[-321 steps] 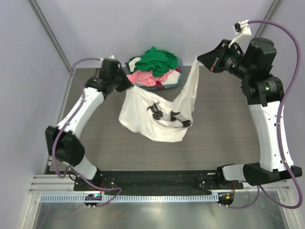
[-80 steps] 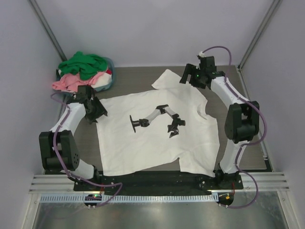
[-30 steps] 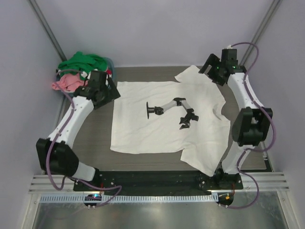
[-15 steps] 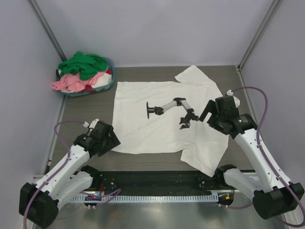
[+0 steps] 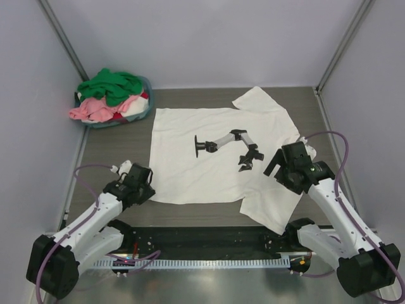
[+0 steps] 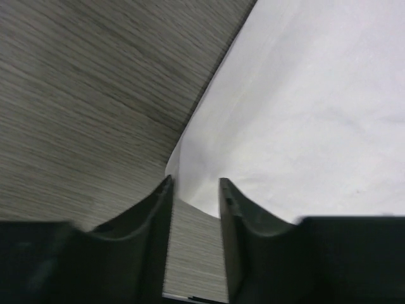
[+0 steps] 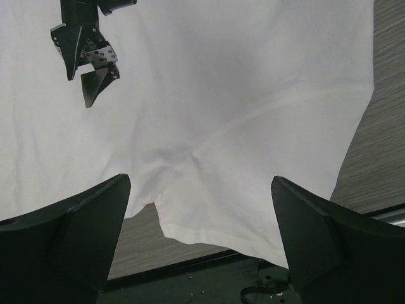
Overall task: Fold and stack the t-shirts
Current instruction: Fold the tshirt
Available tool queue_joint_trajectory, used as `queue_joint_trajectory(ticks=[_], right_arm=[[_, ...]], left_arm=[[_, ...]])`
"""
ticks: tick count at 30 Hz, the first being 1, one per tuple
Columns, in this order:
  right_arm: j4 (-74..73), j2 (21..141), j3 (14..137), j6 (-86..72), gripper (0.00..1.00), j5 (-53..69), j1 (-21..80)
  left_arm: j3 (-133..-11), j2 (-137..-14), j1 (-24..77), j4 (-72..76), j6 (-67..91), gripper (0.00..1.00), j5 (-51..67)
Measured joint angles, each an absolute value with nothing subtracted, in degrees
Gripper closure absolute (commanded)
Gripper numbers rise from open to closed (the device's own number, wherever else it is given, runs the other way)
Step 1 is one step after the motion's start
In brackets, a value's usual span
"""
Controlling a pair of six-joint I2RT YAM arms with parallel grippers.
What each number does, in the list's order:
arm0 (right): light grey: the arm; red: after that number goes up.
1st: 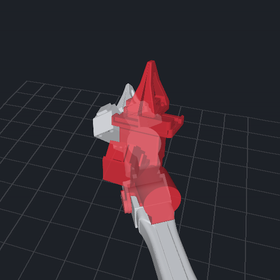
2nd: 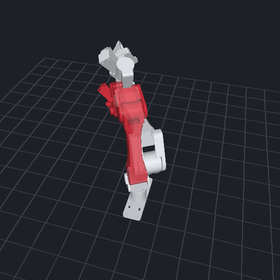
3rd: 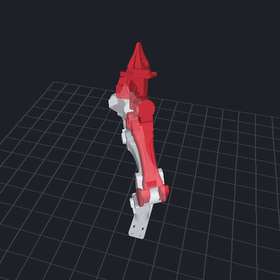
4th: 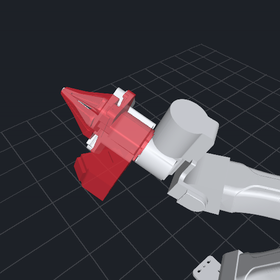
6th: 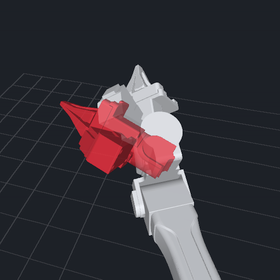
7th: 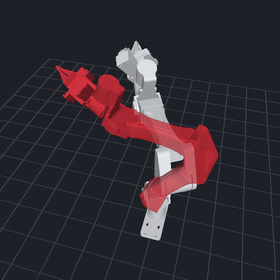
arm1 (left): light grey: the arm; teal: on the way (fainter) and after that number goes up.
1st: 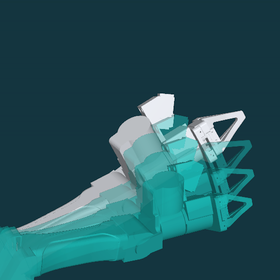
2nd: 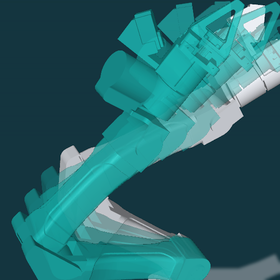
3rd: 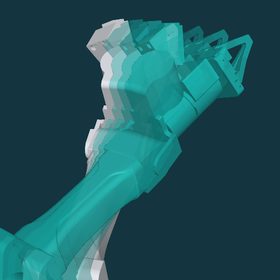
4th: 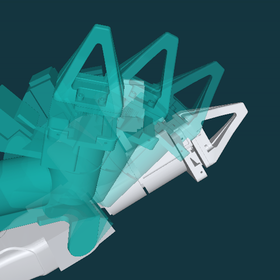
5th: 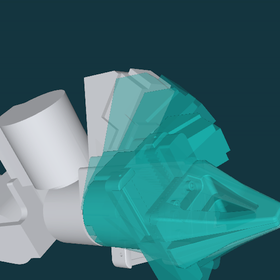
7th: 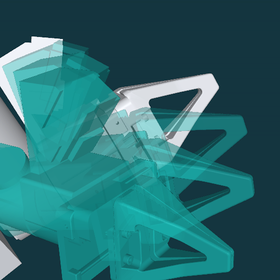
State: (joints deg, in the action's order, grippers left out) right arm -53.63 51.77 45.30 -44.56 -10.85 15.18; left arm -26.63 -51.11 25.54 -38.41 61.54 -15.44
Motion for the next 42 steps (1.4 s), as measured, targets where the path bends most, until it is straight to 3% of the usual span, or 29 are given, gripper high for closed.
queue_joint_trajectory(ticks=[4,5,16,29,42], right_arm=[[-50.98,54.92,44.07,-44.47,0.00,-10.83,15.16],[-50.15,56.31,44.05,-44.34,0.00,-10.87,15.16],[-38.68,75.94,48.66,-41.17,0.00,-9.76,14.04],[-30.83,113.54,79.79,-34.09,0.00,-6.90,11.11],[-33.19,133.51,113.08,-28.25,0.01,0.93,9.52]], left_arm=[[-26.17,-52.66,25.54,-35.14,61.47,0.89,-15.40],[-26.15,-53.36,25.54,-34.46,61.41,0.99,-15.29],[-27.03,-49.28,25.47,-35.51,60.34,1.00,-16.99],[-30.11,-50.30,20.21,-37.30,54.96,1.00,-16.88],[-38.09,-60.62,10.09,-35.55,48.69,1.00,-9.32]])
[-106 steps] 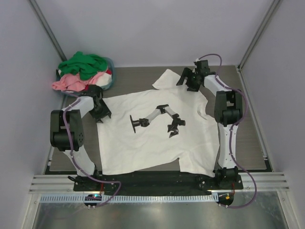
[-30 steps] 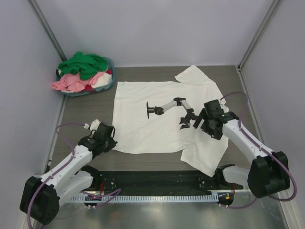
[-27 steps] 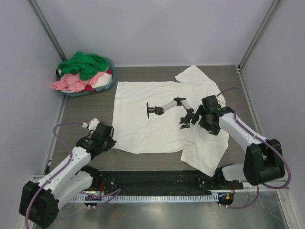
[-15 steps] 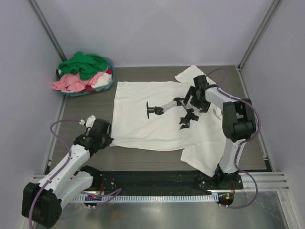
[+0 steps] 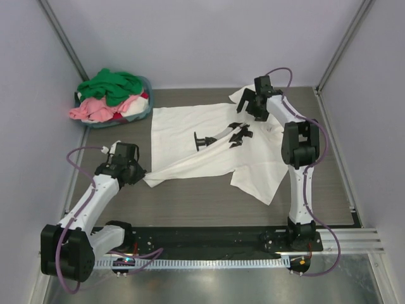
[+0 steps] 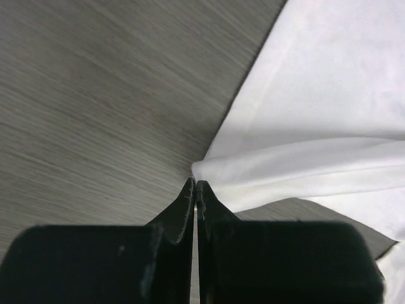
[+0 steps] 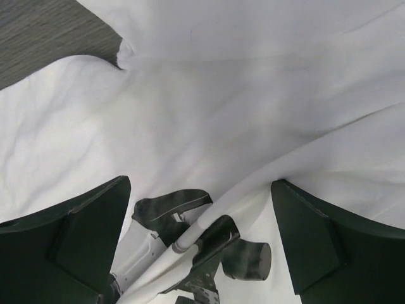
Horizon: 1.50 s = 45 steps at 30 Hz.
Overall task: Fold and stack the t-shirts
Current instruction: Fold the tshirt
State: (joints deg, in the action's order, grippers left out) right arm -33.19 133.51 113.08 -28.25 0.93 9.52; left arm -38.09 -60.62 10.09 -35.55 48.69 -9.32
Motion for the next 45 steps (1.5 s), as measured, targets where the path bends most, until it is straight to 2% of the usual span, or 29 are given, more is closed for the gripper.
queue_joint_trajectory(ticks=[3,5,13,16,19,22,26,31,34,35,37,38,39,40,41,42,45], right_arm=[[-33.82,130.56,111.87,-27.46,0.00,1.08,9.52],[-34.00,124.84,106.30,-27.42,0.00,-0.75,9.63],[-37.98,80.03,64.27,-34.65,0.00,-8.86,10.50],[-40.18,70.08,51.94,-38.50,0.02,-8.84,10.50],[-43.05,65.78,42.24,-41.89,0.05,-8.12,10.50],[-45.58,63.00,36.27,-44.01,0.12,-7.03,10.52],[-45.23,60.42,32.40,-46.00,0.21,-4.51,11.22],[-42.63,61.17,30.20,-47.22,0.27,-2.28,11.88],[-41.45,61.10,29.15,-47.55,0.40,-1.30,12.16],[-40.84,61.10,28.95,-47.66,0.53,-0.78,12.27],[-39.48,61.08,28.27,-47.72,0.61,0.30,12.49],[-39.20,60.97,28.01,-47.86,0.73,0.75,12.60],[-38.76,60.80,27.73,-47.70,0.77,1.23,12.67],[-38.11,60.71,27.24,-47.83,0.88,1.78,12.71],[-37.87,60.55,27.03,-47.72,0.93,2.11,12.71],[-37.54,60.34,26.68,-47.81,0.97,2.55,12.75],[-38.39,58.61,26.37,-48.01,0.99,3.33,12.82]], left_arm=[[-38.79,-60.93,10.02,-34.35,47.97,1.00,-8.01],[-38.52,-60.90,10.00,-33.82,47.70,1.00,-7.20],[-35.09,-60.36,10.00,-32.58,47.66,1.00,-4.40],[-35.05,-60.23,10.00,-32.38,47.59,1.00,-3.53],[-35.05,-59.42,10.00,-32.36,47.57,1.00,-2.63],[-35.05,-58.19,10.00,-32.45,47.57,1.00,-2.24],[-35.05,-56.34,10.00,-32.95,47.59,1.00,-2.22],[-35.03,-54.11,10.00,-33.82,47.59,1.00,-2.24],[-35.03,-53.78,10.00,-34.24,47.64,1.00,-2.24],[-35.03,-53.78,10.00,-34.30,47.68,1.00,-2.24],[-35.03,-53.78,10.00,-34.50,47.72,1.00,-2.24],[-35.03,-53.80,10.00,-34.54,47.70,1.00,-2.24],[-35.03,-53.82,10.00,-34.59,47.70,1.00,-2.22],[-35.03,-53.82,10.00,-34.61,47.70,1.00,-2.24],[-35.03,-53.82,10.00,-34.63,47.70,1.00,-2.24],[-35.03,-53.82,10.00,-34.68,47.68,1.00,-2.24],[-35.14,-53.82,10.00,-35.42,47.72,1.00,-2.24]])
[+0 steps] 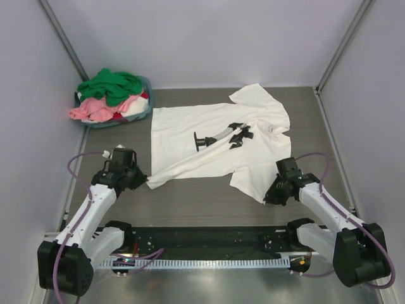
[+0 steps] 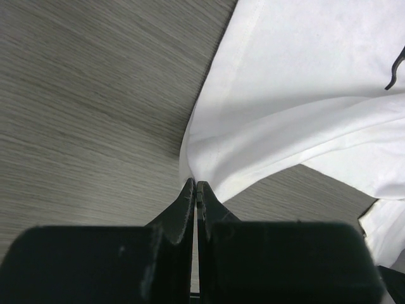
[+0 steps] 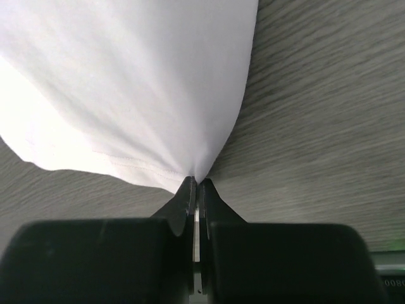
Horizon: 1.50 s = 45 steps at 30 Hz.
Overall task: Fold and stack the t-shirts
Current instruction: Fold the tshirt
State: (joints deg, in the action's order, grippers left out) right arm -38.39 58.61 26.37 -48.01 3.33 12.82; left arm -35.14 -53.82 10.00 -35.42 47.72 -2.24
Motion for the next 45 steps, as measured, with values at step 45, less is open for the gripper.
queue_joint_trajectory(ticks=[45], right_arm=[[-61.65,61.87,67.68,-43.07,0.99,-9.21,13.39]], left_arm=[[-63.75,-70.67,9.89,-57.41,39.55,1.00,-5.58]])
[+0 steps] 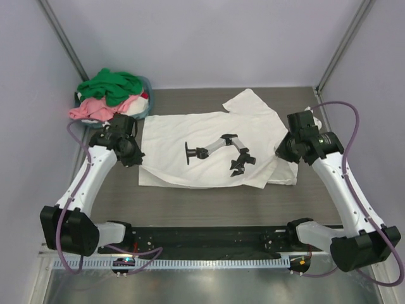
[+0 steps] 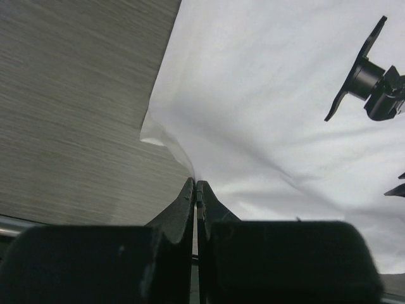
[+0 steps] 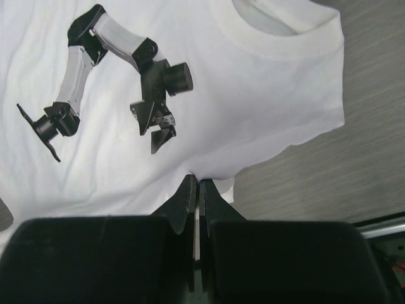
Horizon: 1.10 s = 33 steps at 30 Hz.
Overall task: Fold and stack the t-shirts
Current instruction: Fold the tshirt
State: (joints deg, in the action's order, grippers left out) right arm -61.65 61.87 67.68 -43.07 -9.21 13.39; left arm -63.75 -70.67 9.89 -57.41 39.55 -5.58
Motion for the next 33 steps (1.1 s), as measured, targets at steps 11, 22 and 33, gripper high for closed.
queue_joint_trajectory(ticks=[11,22,33], right_arm=[[-53.71,81.08,78.04,-36.16,0.99,-11.88,11.84],[-49.01,97.54,88.01,-31.99,0.99,-13.08,9.04],[-52.64,121.21,113.97,-28.51,0.11,-11.00,5.34]], left_arm=[[-73.47,-87.44,7.29,-52.75,36.73,1.00,-6.92],[-82.52,-102.56,4.91,-50.17,34.89,1.00,-7.03],[-96.25,-114.59,2.52,-54.24,33.95,0.42,-5.78]])
